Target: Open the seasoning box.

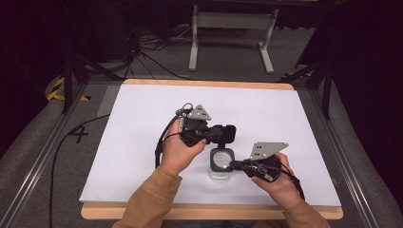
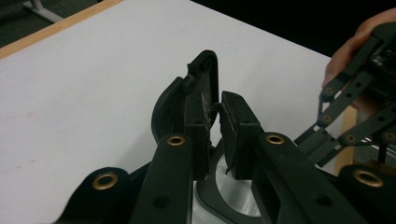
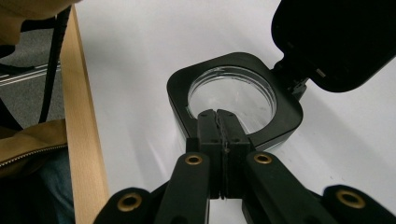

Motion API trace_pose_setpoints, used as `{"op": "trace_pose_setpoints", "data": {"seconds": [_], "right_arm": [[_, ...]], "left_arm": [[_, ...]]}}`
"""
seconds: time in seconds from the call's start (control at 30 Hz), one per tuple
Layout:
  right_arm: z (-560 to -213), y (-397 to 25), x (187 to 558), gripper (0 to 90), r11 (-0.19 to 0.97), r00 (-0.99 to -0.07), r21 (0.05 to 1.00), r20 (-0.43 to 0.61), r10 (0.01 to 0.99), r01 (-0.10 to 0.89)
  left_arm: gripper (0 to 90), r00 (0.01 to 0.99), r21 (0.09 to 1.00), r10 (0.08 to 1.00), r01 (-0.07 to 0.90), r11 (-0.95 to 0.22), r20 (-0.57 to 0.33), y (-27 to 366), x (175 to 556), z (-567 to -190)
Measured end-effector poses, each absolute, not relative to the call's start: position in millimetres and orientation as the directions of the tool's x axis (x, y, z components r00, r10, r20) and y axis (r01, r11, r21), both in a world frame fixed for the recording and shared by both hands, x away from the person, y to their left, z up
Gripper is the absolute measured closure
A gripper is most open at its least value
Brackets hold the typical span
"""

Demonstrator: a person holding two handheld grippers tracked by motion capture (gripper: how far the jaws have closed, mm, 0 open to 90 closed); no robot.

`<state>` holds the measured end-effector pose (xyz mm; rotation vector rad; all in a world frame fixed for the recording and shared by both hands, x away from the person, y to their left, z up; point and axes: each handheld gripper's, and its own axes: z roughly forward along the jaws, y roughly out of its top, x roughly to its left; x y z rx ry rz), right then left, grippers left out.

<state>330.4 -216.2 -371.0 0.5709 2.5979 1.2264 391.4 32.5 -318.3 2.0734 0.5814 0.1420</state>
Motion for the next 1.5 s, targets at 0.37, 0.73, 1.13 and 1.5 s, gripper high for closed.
{"op": "trace_pose_setpoints", "data": {"seconds": [0.37,0.73,1.13,1.5], "right_arm": [[-355,-221,335,87.5,0.555,-0.915,0.8,-0.019,0.403,0.228],[-332,-243,348,82.9,0.501,-0.899,0.835,-0.018,0.437,0.227],[-327,-266,376,73.6,0.49,-0.852,0.824,-0.018,0.522,0.284],[-342,-290,401,65.6,0.473,-0.801,0.799,0.019,0.598,0.372]], "left_arm": [[73.2,0.876,0.804,0.467,0.361,-0.472,-0.119,64,367,-308],[70.2,0.835,0.793,0.529,0.421,-0.44,-0.149,102,356,-312],[66.1,0.757,0.767,0.632,0.503,-0.399,-0.167,144,354,-325],[60.8,0.729,0.756,0.66,0.531,-0.383,-0.178,167,367,-351]]}}
